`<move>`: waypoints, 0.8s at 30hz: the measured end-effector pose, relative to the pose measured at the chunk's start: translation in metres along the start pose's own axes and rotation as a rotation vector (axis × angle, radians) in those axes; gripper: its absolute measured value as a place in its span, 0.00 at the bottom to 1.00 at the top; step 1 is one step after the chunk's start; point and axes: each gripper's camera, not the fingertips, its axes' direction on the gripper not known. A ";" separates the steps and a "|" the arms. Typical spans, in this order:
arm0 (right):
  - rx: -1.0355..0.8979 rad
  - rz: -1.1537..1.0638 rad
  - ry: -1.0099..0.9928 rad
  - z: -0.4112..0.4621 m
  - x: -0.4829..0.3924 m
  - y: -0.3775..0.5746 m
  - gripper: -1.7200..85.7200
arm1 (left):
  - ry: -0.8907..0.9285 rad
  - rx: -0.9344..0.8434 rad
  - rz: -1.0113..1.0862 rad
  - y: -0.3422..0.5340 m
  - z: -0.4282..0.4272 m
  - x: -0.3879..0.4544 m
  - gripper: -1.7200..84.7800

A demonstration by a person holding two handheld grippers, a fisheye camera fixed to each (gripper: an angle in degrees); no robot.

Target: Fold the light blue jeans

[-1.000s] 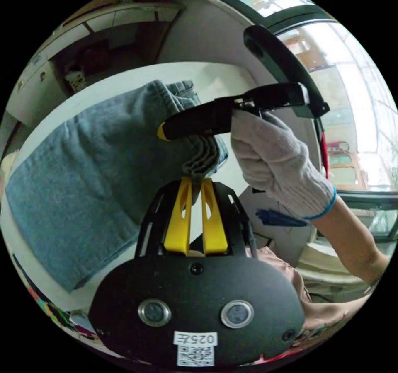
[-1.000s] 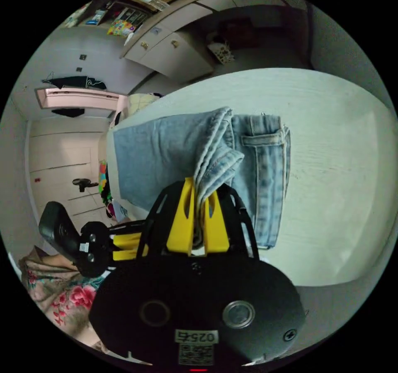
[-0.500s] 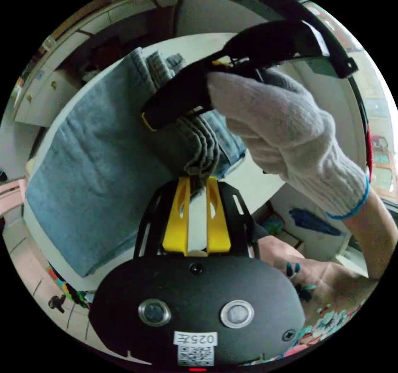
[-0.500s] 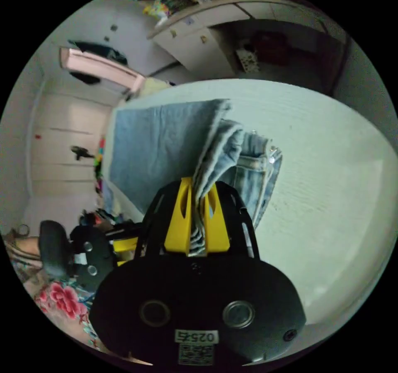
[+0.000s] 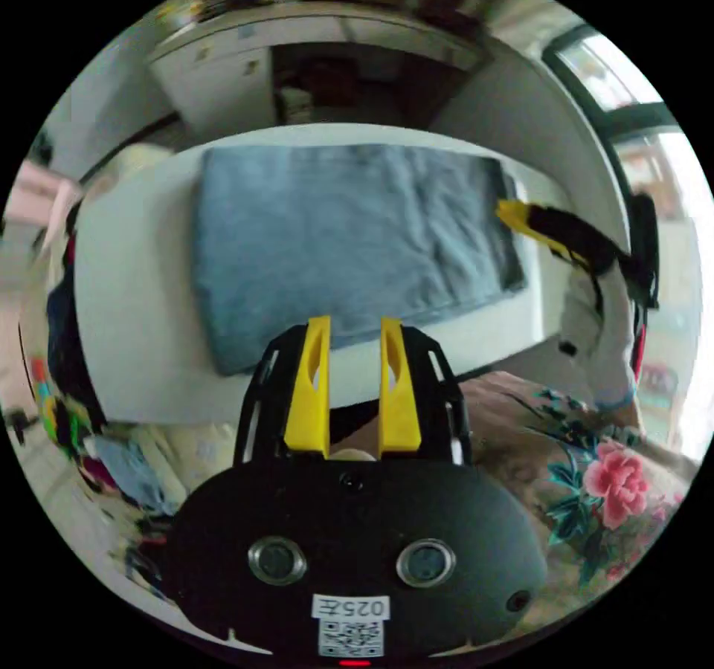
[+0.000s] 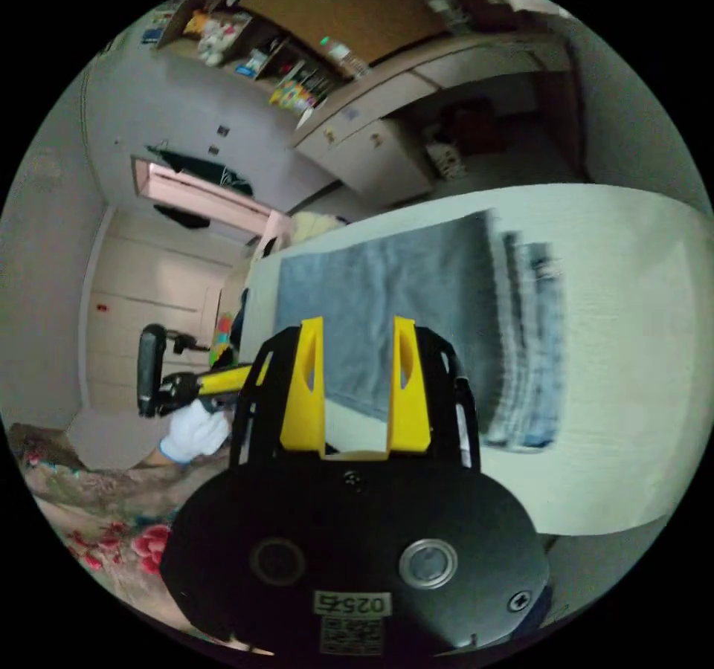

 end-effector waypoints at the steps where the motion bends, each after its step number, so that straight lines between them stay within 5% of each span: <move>1: -0.022 -0.006 -0.026 0.014 -0.015 -0.004 0.17 | 0.019 0.005 -0.059 0.002 -0.004 -0.025 0.11; 7: -0.204 -0.051 0.091 0.173 -0.180 -0.087 0.18 | 0.191 -0.021 -0.192 0.002 -0.004 -0.170 0.14; 12: -0.318 0.057 0.480 0.283 -0.253 -0.129 0.16 | 0.268 -0.104 -0.060 -0.026 0.019 -0.188 0.15; 18: -0.333 0.063 0.731 0.318 -0.297 -0.142 0.15 | 0.195 -0.231 0.099 -0.050 0.028 -0.179 0.14; 24: -0.325 0.064 0.750 0.323 -0.309 -0.148 0.15 | 0.199 -0.308 0.159 -0.068 0.023 -0.197 0.12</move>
